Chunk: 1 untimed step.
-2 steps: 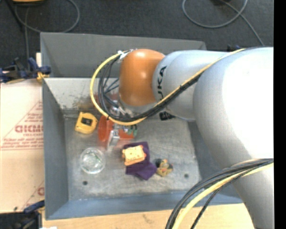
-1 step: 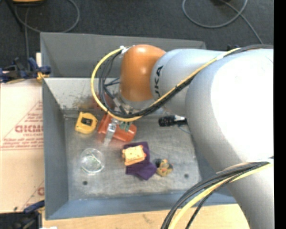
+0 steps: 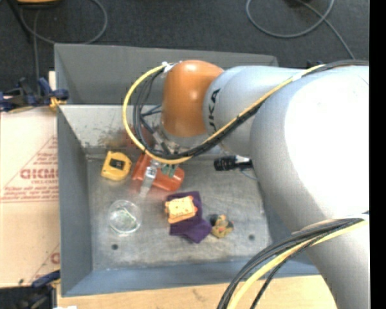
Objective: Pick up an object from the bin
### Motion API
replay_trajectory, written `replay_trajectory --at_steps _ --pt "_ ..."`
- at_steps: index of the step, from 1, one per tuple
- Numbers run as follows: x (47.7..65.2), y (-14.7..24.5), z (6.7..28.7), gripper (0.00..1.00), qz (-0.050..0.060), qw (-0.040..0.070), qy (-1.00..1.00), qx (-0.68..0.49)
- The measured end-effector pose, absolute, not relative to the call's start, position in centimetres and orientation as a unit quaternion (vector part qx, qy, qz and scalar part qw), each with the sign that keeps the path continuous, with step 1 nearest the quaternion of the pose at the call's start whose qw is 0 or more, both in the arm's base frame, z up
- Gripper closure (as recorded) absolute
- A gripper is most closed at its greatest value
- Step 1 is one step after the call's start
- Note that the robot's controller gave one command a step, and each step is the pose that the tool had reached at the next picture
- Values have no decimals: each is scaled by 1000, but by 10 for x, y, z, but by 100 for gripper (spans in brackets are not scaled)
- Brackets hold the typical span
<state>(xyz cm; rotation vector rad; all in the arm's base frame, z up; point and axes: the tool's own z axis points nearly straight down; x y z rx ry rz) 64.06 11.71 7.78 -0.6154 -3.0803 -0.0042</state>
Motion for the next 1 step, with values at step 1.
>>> replay_trajectory --at_steps 1 --pt "639 117 85 100 -1 0 -981 -196"
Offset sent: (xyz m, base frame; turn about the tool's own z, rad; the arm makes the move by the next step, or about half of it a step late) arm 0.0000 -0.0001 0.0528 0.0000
